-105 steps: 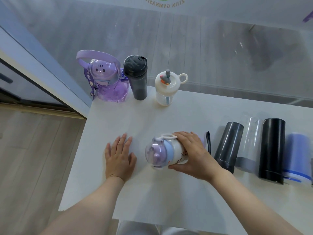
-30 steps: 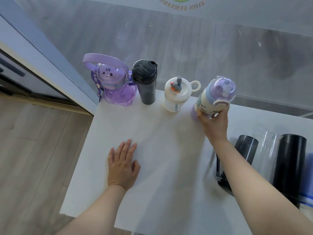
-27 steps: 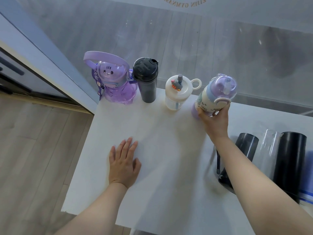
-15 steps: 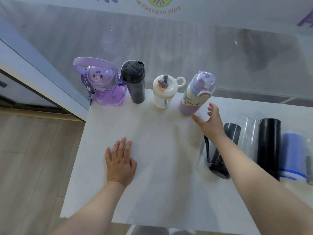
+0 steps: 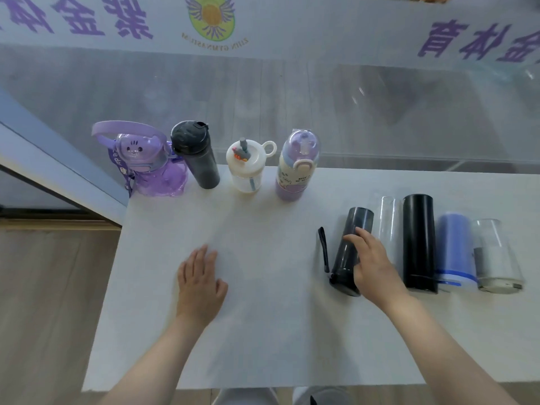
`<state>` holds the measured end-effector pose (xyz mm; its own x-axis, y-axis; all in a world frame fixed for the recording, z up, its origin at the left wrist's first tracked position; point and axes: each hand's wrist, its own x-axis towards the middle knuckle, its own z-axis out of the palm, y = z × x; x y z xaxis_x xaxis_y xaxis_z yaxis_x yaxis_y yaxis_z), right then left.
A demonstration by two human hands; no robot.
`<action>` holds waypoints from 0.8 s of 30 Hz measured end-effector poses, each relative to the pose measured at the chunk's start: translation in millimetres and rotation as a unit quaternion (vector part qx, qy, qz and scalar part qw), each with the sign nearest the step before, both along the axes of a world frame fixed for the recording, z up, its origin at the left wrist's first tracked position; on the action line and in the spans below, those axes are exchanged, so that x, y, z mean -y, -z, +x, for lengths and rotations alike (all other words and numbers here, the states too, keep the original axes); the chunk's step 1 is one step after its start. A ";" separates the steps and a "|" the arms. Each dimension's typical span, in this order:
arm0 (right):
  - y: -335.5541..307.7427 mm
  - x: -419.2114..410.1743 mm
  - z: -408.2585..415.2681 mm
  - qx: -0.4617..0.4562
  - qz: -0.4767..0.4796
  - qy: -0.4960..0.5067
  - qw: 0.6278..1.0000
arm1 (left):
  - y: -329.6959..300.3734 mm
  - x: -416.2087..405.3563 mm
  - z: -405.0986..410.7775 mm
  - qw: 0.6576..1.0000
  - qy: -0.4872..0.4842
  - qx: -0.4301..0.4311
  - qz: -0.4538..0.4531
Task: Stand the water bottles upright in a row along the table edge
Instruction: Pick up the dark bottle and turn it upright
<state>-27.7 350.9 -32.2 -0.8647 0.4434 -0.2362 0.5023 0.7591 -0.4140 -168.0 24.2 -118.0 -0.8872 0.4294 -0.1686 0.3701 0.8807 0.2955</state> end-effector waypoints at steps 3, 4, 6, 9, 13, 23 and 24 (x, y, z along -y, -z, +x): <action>0.4 -6.7 15.0 0.002 -0.014 -0.014 1.000 | 1.2 -31.6 14.5 0.999 0.003 0.023 0.031; 1.9 -10.4 19.6 0.007 -0.011 -0.031 0.999 | 0.3 -42.9 18.4 0.998 -0.004 0.033 0.049; 7.6 -19.6 29.1 0.016 0.009 -0.077 0.997 | -1.5 -64.2 25.8 0.995 0.010 0.039 0.094; 17.4 -31.1 43.1 0.035 0.025 -0.142 0.989 | -10.7 -100.2 41.7 0.980 0.028 0.086 0.176; 18.0 -45.1 52.5 0.041 0.029 -0.207 0.977 | -23.7 -149.3 73.0 0.943 0.070 0.237 0.222; 25.1 -63.8 55.6 0.008 0.036 -0.278 0.960 | -42.6 -204.0 117.5 0.892 -0.003 0.322 0.318; 25.1 -64.9 55.0 0.003 0.029 -0.281 0.959 | -43.4 -204.8 119.5 0.890 -0.017 0.322 0.323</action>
<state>27.3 415.7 -57.3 -0.9696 -0.0810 -0.2310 0.0083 0.9322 -0.3619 -48.5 229.1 -74.6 -0.7101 0.5961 -0.3746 -0.0832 0.4573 0.8854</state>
